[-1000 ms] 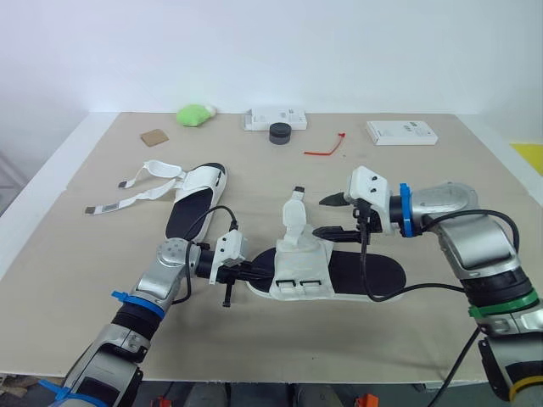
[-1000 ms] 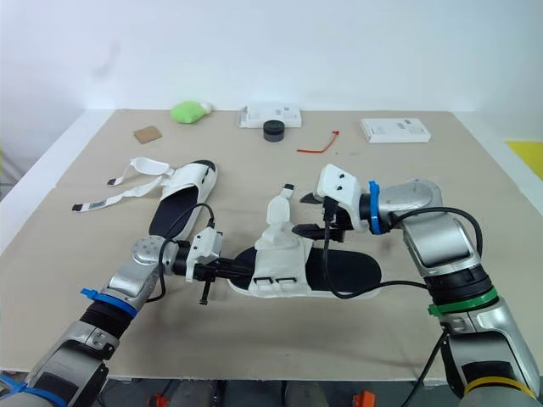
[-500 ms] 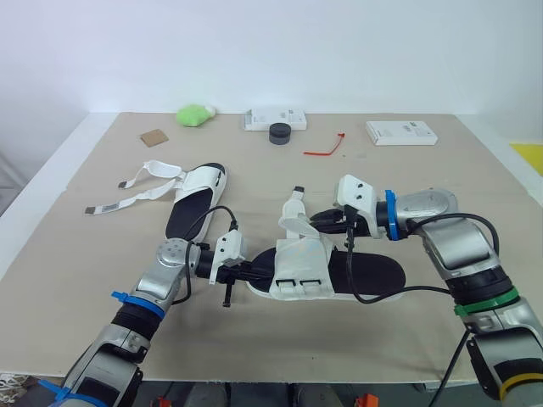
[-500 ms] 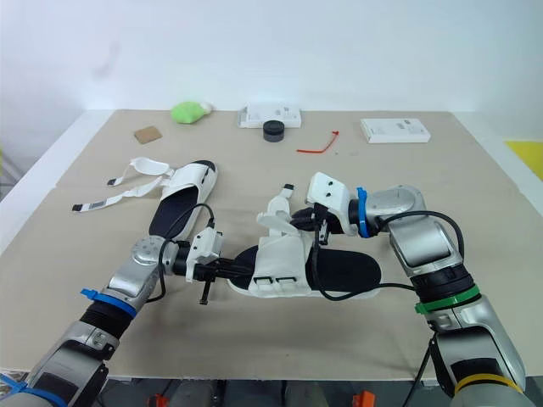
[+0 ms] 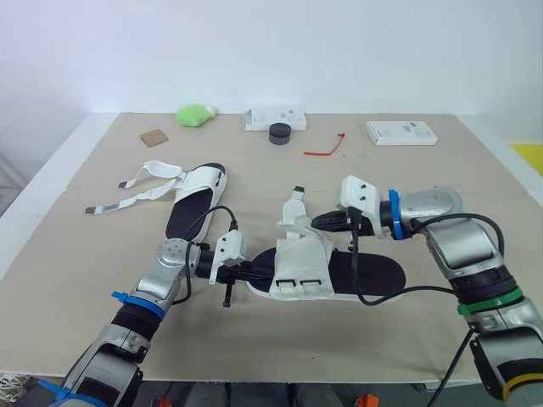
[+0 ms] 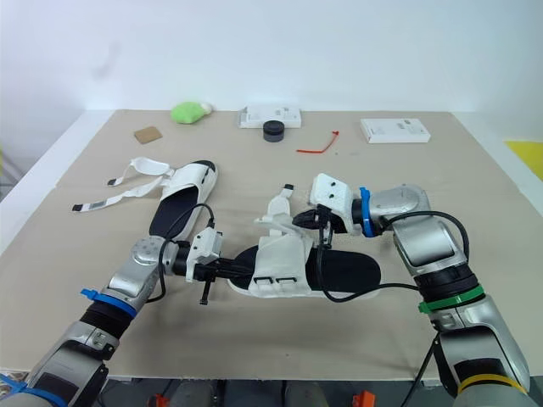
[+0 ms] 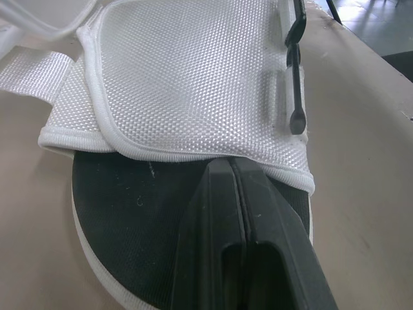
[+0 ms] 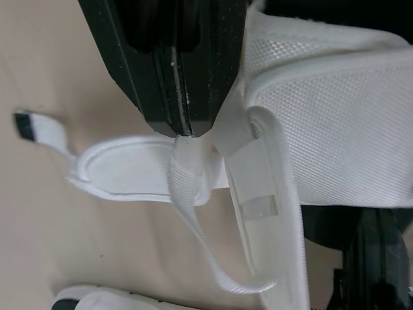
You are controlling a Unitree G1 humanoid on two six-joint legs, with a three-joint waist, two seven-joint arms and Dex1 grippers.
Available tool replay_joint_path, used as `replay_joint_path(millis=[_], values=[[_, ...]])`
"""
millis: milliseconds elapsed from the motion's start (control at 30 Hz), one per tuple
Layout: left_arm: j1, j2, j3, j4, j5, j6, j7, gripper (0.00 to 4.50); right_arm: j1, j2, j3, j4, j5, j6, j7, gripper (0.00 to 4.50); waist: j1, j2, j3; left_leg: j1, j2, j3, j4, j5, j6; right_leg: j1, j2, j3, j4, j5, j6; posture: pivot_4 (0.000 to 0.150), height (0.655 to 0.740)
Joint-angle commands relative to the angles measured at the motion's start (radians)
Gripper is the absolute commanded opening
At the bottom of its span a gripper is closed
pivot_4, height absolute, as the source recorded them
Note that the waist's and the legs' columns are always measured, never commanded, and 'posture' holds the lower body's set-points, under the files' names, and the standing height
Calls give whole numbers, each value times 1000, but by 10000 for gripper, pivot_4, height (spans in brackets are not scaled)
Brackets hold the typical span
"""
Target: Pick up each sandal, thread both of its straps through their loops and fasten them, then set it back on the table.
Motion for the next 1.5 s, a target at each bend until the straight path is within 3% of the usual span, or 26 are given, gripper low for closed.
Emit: replay_joint_path(millis=[33,300,600,700,900,1433,1500], values=[[65,16,-73,122,104,42,13,0,-29,-25,-48,-28,-24,-103,-23,609,0,0,0,0,0,0,0,0,0,0,0,0,0,0,0,1500,7400],[70,19,-72,123,105,41,15,0,25,-1,-61,-157,-83,-358,-120,609,1,0,0,0,0,0,0,0,0,0,0,0,0,0,0,1500,7400],[71,23,-75,121,106,39,10,0,59,-49,-105,-197,18,-79,-73,609,0,-1,-1,1,0,0,0,0,0,1,0,0,0,0,0,1500,7400],[68,21,-75,124,106,39,11,0,23,-53,-120,-176,49,-11,-63,10435,0,0,-1,1,0,0,0,0,0,1,0,0,0,1,0,1500,7400],[65,19,-75,130,107,36,8,0,-6,-33,-98,-132,31,36,-92,39585,0,0,-1,1,0,0,0,0,0,1,0,0,0,0,0,1500,7400],[67,17,-71,125,105,41,16,0,-13,32,-30,-36,34,73,-36,39585,0,0,-1,1,0,0,0,0,0,1,0,0,0,1,0,1500,7400],[68,16,-71,126,105,40,18,0,-2,28,-22,-38,34,61,-18,34123,0,0,-1,1,0,0,0,0,0,1,0,0,0,1,0,1500,7400]])
